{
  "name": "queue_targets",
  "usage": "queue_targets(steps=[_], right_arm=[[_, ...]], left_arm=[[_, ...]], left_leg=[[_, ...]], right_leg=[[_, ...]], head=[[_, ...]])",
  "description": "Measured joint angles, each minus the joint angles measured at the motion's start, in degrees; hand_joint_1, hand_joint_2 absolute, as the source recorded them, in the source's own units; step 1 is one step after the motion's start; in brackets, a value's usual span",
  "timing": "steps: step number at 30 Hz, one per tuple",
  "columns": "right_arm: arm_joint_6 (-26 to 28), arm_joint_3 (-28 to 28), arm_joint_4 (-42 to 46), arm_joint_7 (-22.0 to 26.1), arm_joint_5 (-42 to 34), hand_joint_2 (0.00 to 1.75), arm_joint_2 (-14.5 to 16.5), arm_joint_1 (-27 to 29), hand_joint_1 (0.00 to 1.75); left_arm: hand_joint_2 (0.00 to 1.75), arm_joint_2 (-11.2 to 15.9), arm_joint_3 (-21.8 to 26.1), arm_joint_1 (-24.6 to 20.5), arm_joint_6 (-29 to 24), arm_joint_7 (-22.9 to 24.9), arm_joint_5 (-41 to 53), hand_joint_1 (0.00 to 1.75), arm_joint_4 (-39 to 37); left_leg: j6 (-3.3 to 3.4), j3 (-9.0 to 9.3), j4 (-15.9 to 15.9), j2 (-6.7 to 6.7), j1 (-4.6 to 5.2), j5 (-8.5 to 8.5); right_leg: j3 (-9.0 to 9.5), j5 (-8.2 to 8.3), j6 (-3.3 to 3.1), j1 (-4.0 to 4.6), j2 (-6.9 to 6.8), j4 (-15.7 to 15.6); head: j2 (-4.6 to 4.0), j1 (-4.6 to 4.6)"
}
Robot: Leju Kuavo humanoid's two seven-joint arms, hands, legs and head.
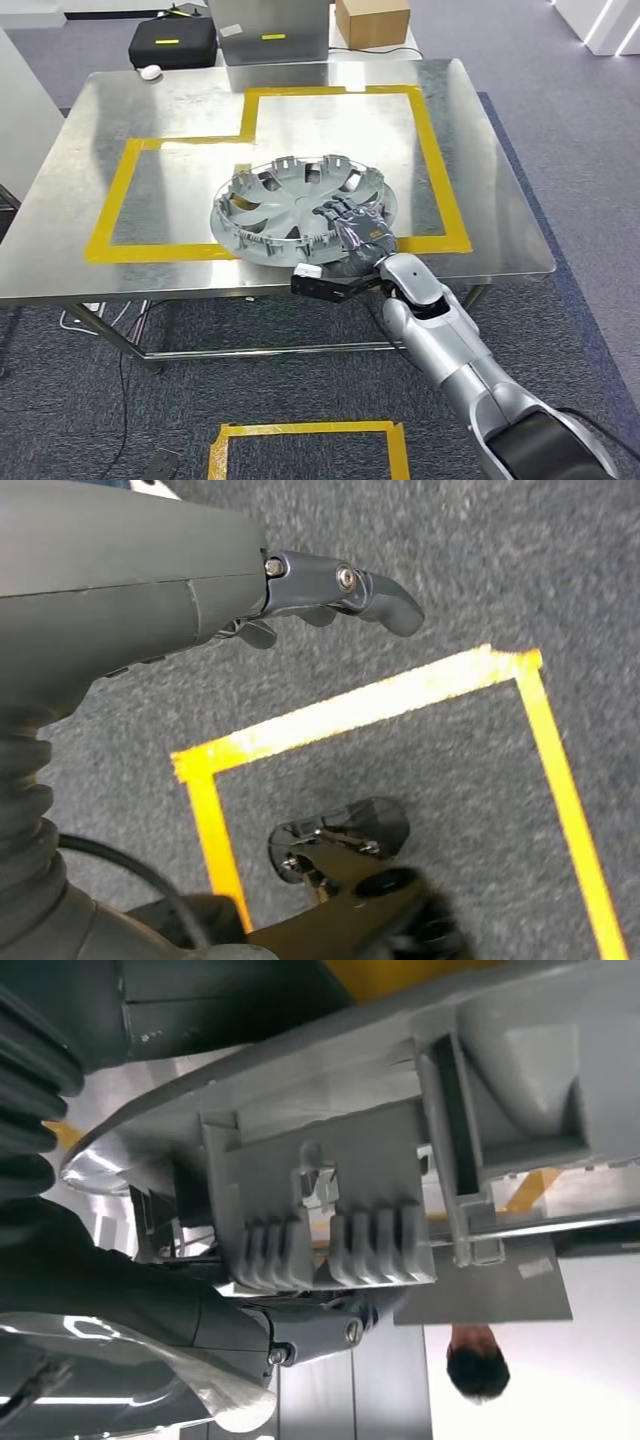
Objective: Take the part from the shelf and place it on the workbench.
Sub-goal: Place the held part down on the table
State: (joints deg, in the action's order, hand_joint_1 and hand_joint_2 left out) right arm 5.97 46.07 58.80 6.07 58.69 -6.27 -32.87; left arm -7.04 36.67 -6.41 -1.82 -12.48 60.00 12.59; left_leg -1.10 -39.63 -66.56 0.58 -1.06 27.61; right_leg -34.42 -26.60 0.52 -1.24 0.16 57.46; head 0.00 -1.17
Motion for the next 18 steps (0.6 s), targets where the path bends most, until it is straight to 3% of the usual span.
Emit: queue_targets(steps=[1,3,7,9,11,12,13,14,16,18], right_arm=[[-1.4,0.0,-0.1,0.0,-0.9,0.00,-0.1,-0.1,0.00],[-4.7,-0.1,-0.3,0.2,-3.4,0.00,-0.4,-0.3,0.00],[-10.0,-0.4,-0.7,1.8,-8.9,0.00,-1.6,-1.2,0.00],[-12.2,-0.6,-0.7,2.6,-11.7,0.00,-2.5,-2.1,0.00],[-14.1,-0.7,-0.7,3.1,-14.4,0.00,-3.4,-2.8,0.00],[-14.9,-0.7,-0.7,3.3,-15.9,0.00,-3.9,-2.9,0.00],[-15.9,-0.6,-0.6,3.4,-17.5,0.00,-4.4,-3.0,0.00],[-16.8,-0.6,-0.4,3.5,-19.1,0.00,-4.9,-3.2,0.00],[-18.9,-0.5,-0.1,3.6,-22.4,0.00,-6.0,-4.0,0.00],[-21.8,0.1,0.0,3.6,-25.4,0.00,-7.0,-5.5,0.00]], left_arm=[[0.00,0.0,0.0,0.0,-0.4,-0.1,-0.1,0.00,0.0],[0.00,0.0,0.0,-0.1,-1.3,-0.1,-0.2,0.00,0.0],[0.00,0.0,0.2,0.2,-2.4,-0.1,-0.7,0.00,0.0],[0.00,0.1,0.3,0.2,-3.0,0.0,-0.8,0.00,0.0],[0.00,0.1,0.5,0.4,-3.3,0.0,-1.1,0.00,0.0],[0.00,0.1,0.6,0.6,-3.4,-0.1,-1.2,0.00,0.0],[0.00,0.1,0.8,0.7,-3.5,-0.1,-1.2,0.00,0.0],[0.00,0.1,0.9,0.9,-3.5,-0.1,-1.2,0.00,0.0],[0.00,0.0,1.1,1.0,-3.8,-0.1,-1.1,0.00,0.0],[0.00,0.0,1.2,1.0,-3.9,-0.1,-0.9,0.00,0.0]], left_leg=[[0.02,1.74,3.6,-0.03,0.03,-1.36],[0.33,3.63,7.5,0.05,0.22,-2.03],[1.81,4.01,8.0,0.12,0.30,-1.89],[2.51,4.20,8.2,0.07,0.20,-2.06],[2.84,4.21,8.2,0.06,0.38,-2.01],[2.92,4.24,8.2,0.06,0.48,-1.97],[2.99,4.27,8.1,0.09,0.57,-1.93],[3.02,4.33,8.1,0.12,0.64,-1.90],[2.98,4.41,8.1,0.18,0.79,-1.80],[2.65,4.26,7.9,0.12,1.07,-1.70]], right_leg=[[0.07,-0.16,0.28,0.02,0.09,0.1],[0.01,-0.37,0.92,0.10,0.24,0.3],[-0.39,-1.11,2.18,-0.01,0.26,0.8],[-2.72,-3.89,2.42,-0.02,0.17,5.6],[-6.46,-7.09,2.44,0.08,0.14,13.4],[-7.85,-7.68,2.41,0.13,0.14,16.1],[-8.32,-7.21,2.31,0.17,0.14,16.7],[-7.70,-5.74,2.12,0.23,0.14,15.0],[-4.36,-1.86,1.53,0.44,0.12,7.7],[-1.40,-0.11,1.12,0.62,0.06,1.8]], head=[[0.00,0.04],[0.00,0.11],[0.00,-0.02],[0.00,-0.16],[0.00,-0.25],[0.00,-0.24],[0.00,-0.25],[0.00,-0.25],[0.00,-0.25],[0.00,-0.21]])
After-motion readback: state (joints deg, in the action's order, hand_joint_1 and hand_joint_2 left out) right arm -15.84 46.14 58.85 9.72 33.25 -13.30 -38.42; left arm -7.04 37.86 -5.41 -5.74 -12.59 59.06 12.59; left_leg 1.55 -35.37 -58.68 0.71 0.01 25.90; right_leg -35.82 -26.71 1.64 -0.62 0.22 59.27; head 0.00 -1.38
